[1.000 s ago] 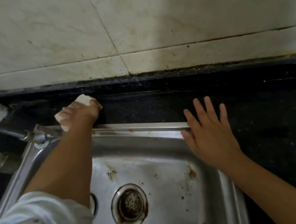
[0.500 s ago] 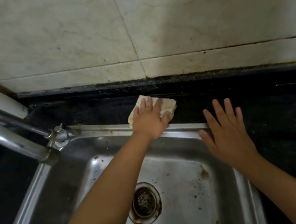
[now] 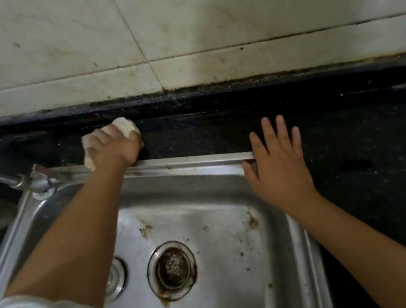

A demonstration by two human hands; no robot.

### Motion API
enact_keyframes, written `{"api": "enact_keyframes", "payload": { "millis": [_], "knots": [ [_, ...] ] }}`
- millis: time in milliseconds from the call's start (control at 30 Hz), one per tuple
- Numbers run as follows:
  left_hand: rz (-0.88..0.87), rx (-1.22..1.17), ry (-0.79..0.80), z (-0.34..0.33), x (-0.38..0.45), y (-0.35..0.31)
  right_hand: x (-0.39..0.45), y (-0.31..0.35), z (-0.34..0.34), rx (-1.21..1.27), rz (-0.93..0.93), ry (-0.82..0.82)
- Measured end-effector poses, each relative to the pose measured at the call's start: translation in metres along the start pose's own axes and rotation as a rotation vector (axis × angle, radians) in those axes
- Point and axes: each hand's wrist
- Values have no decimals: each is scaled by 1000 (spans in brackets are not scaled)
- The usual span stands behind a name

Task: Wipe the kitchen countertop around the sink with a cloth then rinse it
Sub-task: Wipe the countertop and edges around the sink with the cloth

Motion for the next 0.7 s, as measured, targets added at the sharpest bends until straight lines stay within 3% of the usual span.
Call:
{"api": "enact_keyframes", "payload": {
  "millis": [233, 333, 567, 633, 700],
  "knots": [
    [-512, 110, 101, -34, -93, -115, -22, -16, 25, 139, -219, 192],
    [-614, 86, 143, -41, -114, -147, -47, -38, 38, 173, -319, 164],
    [-1029, 52, 104, -62, -172, -174, -84, -64, 53, 347, -442, 61],
    [-1111, -81, 135, -59, -173, -155, -92, -58, 54, 392, -429, 35],
    [-1136, -362, 208, -53, -176, -123, -98, -46, 53, 418, -387, 38]
  ]
}}
Point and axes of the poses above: each hand's wrist, its own x-axis towards the middle knuckle, its own z-axis out of the back of the hand, y = z × x, and after that the axes turned 11 degrees about y, right-handed
